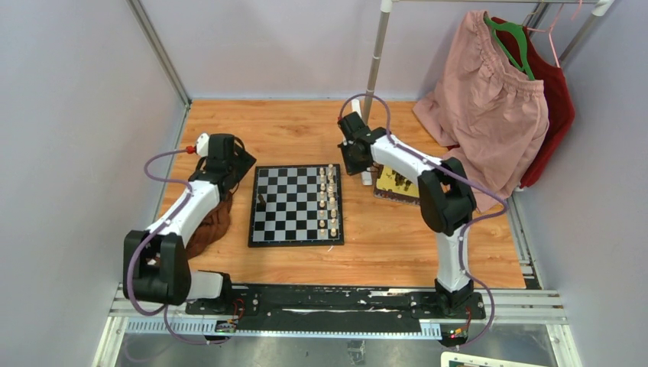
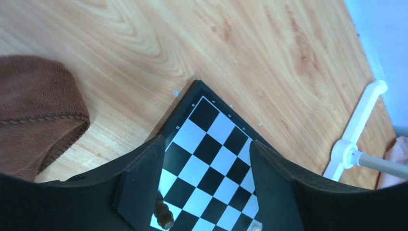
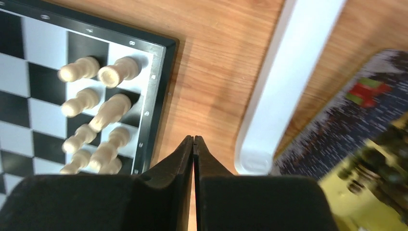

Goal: Set up the chess pieces on the board
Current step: Adjust the chessboard at the center of the board.

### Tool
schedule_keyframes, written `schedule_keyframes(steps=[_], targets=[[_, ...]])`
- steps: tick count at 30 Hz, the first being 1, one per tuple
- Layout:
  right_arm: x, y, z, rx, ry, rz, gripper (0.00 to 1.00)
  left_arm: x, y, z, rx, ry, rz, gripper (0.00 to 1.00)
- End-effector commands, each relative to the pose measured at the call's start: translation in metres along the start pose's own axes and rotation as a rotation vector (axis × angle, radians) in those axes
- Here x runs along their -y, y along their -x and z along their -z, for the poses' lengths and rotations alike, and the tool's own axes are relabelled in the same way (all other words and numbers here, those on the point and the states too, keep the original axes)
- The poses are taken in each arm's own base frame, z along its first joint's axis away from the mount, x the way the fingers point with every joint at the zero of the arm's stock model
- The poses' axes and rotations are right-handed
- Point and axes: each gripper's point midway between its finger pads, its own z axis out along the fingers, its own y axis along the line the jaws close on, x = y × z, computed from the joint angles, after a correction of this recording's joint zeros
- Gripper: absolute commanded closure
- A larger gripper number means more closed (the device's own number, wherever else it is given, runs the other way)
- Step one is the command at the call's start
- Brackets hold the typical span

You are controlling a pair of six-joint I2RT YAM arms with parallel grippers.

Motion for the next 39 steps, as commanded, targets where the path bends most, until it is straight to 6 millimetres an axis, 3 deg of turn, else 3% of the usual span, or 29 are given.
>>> schedule_keyframes(steps=[1,5,9,21,25,29,39], targets=[[0.013,0.019,0.055,0.101,-0.04,0.007,0.9,0.016,0.029,0.031,0.057,-0.055,-0.084,0.26],[0.016,0.02,0.081,0.143,-0.04,-0.002,0.74,0.023,0.049,0.063,0.114,-0.091,-0.136,0.19],[0.016,0.015,0.098,0.167,-0.035,-0.008,0.61,0.017,0.071,0.092,0.204,-0.07,-0.148,0.11],[0.025,0.01,0.128,0.242,-0.064,0.012,0.55,-0.02,0.126,0.144,0.546,0.02,0.019,0.0],[0.037,0.009,0.138,0.268,-0.115,0.031,0.54,-0.033,0.129,0.159,0.626,-0.009,-0.049,0.0],[0.054,0.005,0.142,0.276,-0.175,0.027,0.52,-0.032,0.123,0.173,0.667,-0.106,-0.156,0.0],[0.102,-0.006,0.126,0.223,-0.241,-0.104,0.51,-0.013,0.058,0.149,0.392,-0.294,-0.474,0.04]])
